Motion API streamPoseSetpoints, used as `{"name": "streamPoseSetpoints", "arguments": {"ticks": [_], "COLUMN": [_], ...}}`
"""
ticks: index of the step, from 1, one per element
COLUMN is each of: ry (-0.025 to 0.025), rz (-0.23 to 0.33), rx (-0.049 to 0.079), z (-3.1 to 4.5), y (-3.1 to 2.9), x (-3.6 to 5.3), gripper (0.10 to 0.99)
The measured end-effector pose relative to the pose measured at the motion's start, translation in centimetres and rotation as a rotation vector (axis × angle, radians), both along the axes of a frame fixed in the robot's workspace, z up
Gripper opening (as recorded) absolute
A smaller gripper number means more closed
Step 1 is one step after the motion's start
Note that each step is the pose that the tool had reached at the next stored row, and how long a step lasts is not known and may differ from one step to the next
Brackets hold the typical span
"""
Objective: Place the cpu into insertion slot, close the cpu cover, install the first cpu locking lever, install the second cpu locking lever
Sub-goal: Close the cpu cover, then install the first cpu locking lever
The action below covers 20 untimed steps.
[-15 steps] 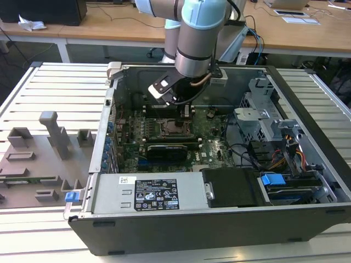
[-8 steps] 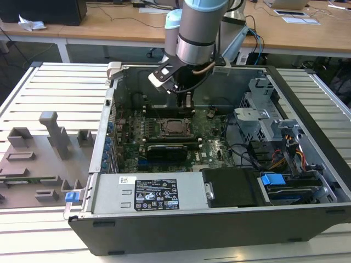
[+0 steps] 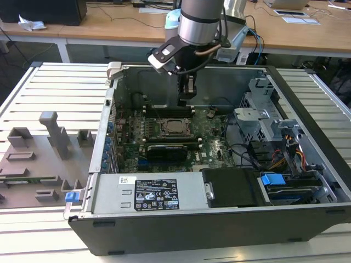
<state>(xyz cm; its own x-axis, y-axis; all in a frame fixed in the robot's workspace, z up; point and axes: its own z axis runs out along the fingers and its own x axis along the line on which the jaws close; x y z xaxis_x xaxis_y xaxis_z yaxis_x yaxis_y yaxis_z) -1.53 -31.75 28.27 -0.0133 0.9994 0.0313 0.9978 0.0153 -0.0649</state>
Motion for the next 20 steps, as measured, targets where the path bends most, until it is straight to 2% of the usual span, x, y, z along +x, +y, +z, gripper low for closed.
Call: {"name": "streamPoseSetpoints", "arguments": {"ticks": [2,6,19,20], "ry": [0.0000,0.0000,0.0000,0.0001], "rz": [0.000,0.000,0.000,0.019], "rx": [0.000,0.000,0.000,0.000], "z": [0.58,1.15,1.19,1.19], "y": [0.00,0.00,0.00,0.00], "x": [0.00,0.00,0.00,0.00], "gripper": [0.106,0.106,0.106,0.106]}}
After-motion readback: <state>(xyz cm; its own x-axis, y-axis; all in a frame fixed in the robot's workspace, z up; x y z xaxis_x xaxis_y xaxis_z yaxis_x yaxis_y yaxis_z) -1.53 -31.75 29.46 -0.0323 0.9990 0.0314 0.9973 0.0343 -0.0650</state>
